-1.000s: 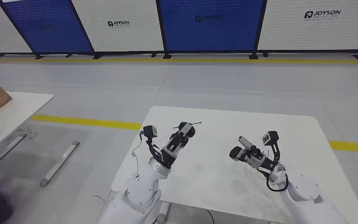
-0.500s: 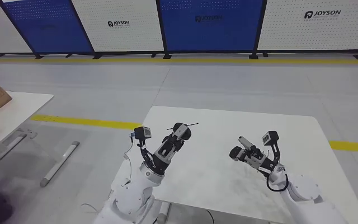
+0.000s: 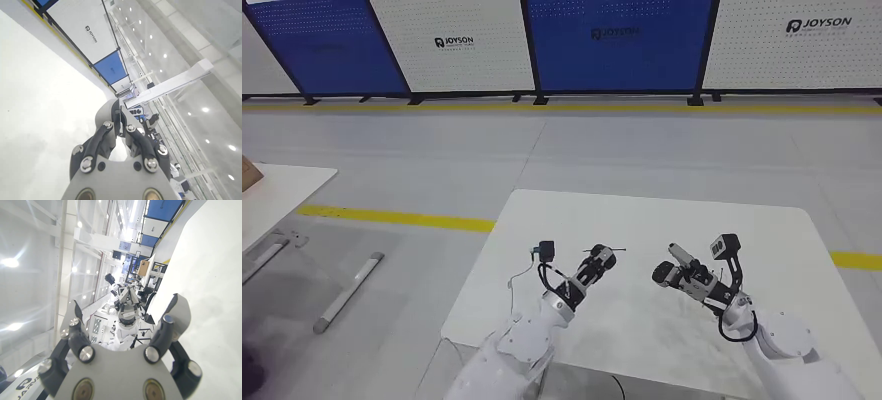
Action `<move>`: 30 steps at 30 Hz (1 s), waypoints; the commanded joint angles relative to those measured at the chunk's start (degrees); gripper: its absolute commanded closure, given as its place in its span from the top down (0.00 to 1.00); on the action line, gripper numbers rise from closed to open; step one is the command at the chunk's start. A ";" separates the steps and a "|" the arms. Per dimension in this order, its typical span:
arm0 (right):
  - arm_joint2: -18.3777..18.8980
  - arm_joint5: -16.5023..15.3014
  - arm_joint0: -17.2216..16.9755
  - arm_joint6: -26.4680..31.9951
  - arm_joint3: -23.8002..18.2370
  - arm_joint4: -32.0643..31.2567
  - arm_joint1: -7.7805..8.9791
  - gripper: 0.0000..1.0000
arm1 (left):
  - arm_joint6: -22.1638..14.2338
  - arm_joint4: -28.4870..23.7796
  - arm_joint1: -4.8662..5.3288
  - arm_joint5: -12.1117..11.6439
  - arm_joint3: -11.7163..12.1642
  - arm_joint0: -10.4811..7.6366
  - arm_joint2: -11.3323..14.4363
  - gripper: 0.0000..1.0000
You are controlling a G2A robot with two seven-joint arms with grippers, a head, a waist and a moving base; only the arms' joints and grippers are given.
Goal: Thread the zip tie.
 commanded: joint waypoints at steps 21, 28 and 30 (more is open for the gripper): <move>8.08 4.45 -0.10 8.79 -7.16 -10.57 2.49 1.00 | 0.11 -1.69 -0.16 -0.27 0.71 -0.33 0.32 0.00; 15.18 17.99 2.44 18.55 -12.72 -20.35 5.00 1.00 | 0.11 -1.69 -0.16 -0.27 0.71 -0.33 0.32 0.00; 15.33 18.64 2.51 17.41 -12.75 -20.10 4.96 1.00 | 0.11 -1.69 -0.16 -0.27 0.71 -0.33 0.32 0.00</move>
